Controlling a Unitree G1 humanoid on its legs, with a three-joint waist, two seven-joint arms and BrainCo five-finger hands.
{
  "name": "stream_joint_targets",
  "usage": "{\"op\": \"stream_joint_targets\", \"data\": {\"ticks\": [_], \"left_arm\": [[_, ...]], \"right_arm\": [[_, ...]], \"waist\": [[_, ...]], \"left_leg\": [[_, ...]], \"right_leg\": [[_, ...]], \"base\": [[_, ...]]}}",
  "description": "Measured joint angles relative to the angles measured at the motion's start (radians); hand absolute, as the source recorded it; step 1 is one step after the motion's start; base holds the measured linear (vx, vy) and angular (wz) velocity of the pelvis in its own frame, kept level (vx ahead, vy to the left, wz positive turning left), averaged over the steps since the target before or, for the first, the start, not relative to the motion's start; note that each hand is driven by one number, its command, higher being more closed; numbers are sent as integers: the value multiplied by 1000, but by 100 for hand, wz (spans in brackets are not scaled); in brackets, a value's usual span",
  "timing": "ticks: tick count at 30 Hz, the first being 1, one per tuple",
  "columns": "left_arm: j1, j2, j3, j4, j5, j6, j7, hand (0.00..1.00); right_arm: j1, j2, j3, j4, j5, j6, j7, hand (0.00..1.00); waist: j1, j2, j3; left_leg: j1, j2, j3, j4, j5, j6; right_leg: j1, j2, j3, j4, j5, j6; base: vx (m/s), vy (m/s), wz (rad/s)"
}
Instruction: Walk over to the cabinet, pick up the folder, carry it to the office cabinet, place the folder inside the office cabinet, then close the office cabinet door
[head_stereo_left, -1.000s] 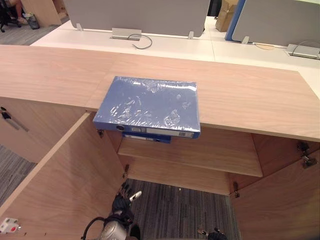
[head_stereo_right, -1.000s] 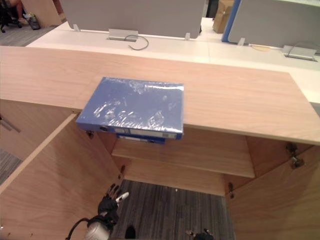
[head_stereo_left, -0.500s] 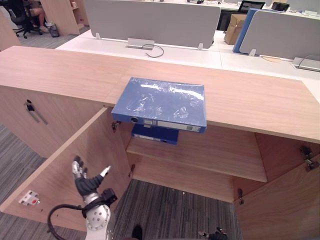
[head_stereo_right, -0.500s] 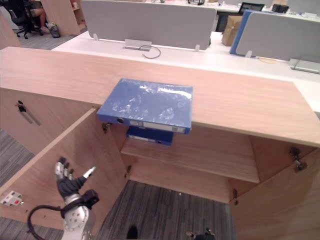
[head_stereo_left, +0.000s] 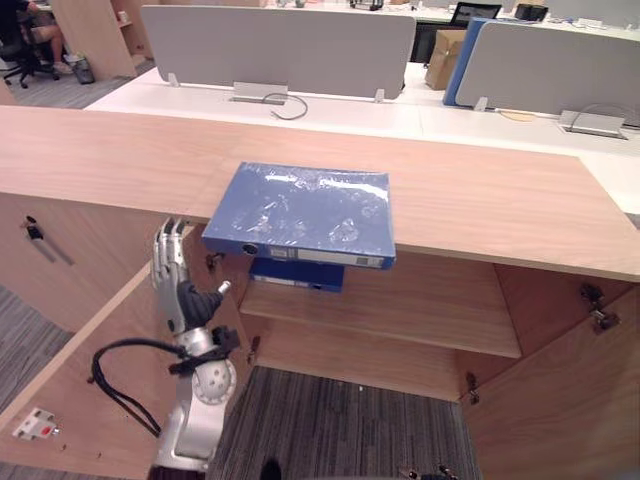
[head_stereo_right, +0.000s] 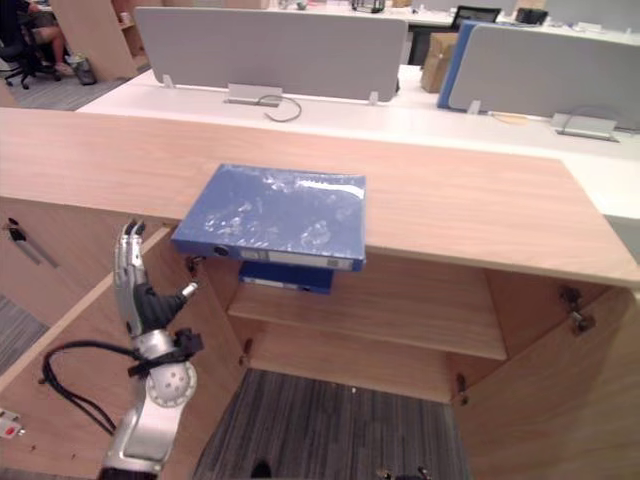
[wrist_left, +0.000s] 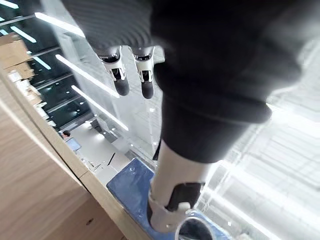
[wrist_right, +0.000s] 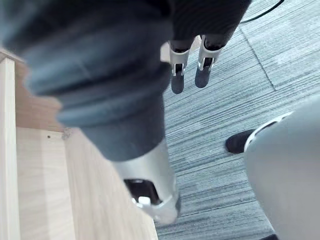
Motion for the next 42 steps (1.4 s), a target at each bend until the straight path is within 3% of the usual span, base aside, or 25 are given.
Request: {"op": "stream_joint_targets", "data": {"ticks": [4,11,18,32,42], "left_arm": [[-45,79,33,45,105,33,-34,0],[-123,226,34,108,204,42,-87,0],[-164,288,34,155,236,37,-108,0],[-174,300,-18,238,253,11,-170,0],[-148,242,-61,228,232,-4,-174,0]], "right_arm": [[-25,-17,-39,28,-9,2,11,0],[-29,-32,-116,29,-13,3,37,0],[-51,-56,-153,29,-27,2,41,0],[-65,-63,-155,29,-29,3,49,0],[-65,-63,-155,29,-47,9,49,0]], "waist": [[-7,2,1],[-15,11,4],[-16,19,3],[-17,23,5],[-26,23,5]], "left_leg": [[-1,0,24,2,-4,0],[-1,-4,29,4,-9,-1],[-1,-4,33,4,-15,-3],[14,-5,41,4,-29,-4],[19,-5,44,4,-34,-5]], "right_leg": [[-12,-1,27,-10,8,-5],[-9,-2,34,-33,17,-14],[-5,-2,36,-46,21,-20],[15,-2,41,-65,21,-22],[23,-3,42,-69,21,-25]], "base": [[-10,17,-18],[10,7,-5],[3,1,-1],[1,0,-1],[0,0,0]]}}
